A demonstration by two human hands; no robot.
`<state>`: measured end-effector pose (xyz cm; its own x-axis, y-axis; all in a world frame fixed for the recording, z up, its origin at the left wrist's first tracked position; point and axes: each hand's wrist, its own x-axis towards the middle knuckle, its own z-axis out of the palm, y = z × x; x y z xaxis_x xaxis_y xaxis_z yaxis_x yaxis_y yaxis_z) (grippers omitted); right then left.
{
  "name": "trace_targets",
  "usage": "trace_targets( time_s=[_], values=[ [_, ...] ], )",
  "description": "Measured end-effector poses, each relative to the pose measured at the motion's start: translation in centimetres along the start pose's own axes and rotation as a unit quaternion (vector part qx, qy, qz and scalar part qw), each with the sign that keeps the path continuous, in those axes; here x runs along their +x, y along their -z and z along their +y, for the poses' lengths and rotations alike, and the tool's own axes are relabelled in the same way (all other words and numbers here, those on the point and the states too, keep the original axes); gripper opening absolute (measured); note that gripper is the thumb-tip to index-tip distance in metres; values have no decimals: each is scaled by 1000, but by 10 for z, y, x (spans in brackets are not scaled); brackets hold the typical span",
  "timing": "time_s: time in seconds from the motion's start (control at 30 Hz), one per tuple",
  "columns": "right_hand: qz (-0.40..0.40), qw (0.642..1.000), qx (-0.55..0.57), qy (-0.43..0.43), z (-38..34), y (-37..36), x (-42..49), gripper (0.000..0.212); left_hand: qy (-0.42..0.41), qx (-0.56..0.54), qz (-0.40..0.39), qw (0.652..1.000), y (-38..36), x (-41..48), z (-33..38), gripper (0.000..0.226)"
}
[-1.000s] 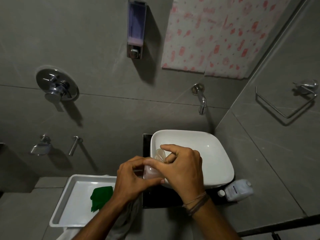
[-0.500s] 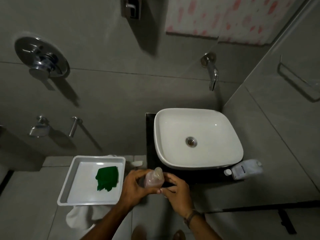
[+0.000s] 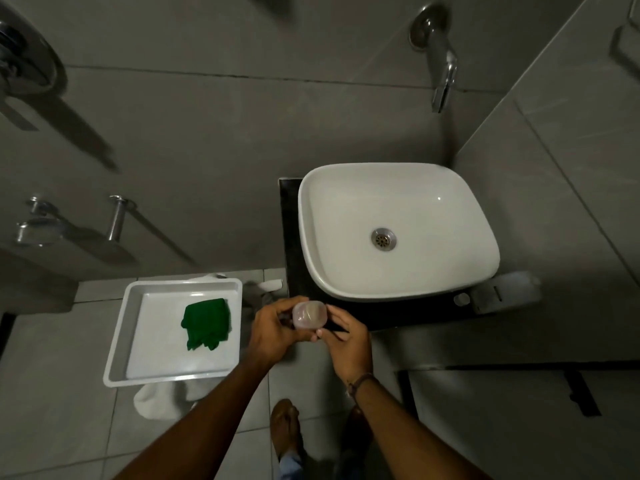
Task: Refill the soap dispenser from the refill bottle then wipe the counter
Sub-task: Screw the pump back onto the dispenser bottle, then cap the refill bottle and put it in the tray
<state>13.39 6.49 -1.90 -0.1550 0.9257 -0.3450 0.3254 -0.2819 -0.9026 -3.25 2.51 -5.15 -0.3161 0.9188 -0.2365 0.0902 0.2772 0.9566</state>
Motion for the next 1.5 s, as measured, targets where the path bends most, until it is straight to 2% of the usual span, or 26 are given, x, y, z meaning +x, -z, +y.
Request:
trace_targets(
  time_s=[0.57,0.63,0.7,0.77,0.87,0.93,1.03,1.17,1.33,1.5],
  values=[
    [23,999,40,-17,9,-5,11,52,6,70,19,997,-10,4,10,73],
    [17,999,42,-21,8,-4,9,53,4,96,12,995,-8,4,14,84],
    [20,998,45,-38,7,4,6,55,7,169,19,985,-7,2,18,104],
    [35,996,45,-62,11,21,-1,56,26,233,59,970,-7,-11,15,110],
    [90,992,32,-79,20,67,-14,54,48,244,100,963,-17,-54,5,78],
    [144,985,24,-89,28,101,-22,52,78,201,76,974,-36,-82,6,56],
    [260,959,27,-108,32,156,-26,50,88,179,10,980,-87,-98,21,50],
    [358,928,45,-98,21,217,-11,60,17,209,-71,975,-157,-75,64,37],
    [411,909,38,-63,3,266,21,68,-77,258,-106,957,-240,-22,105,42],
    [428,902,32,-39,-3,280,52,78,-61,291,-128,946,-304,18,122,57]
  ],
)
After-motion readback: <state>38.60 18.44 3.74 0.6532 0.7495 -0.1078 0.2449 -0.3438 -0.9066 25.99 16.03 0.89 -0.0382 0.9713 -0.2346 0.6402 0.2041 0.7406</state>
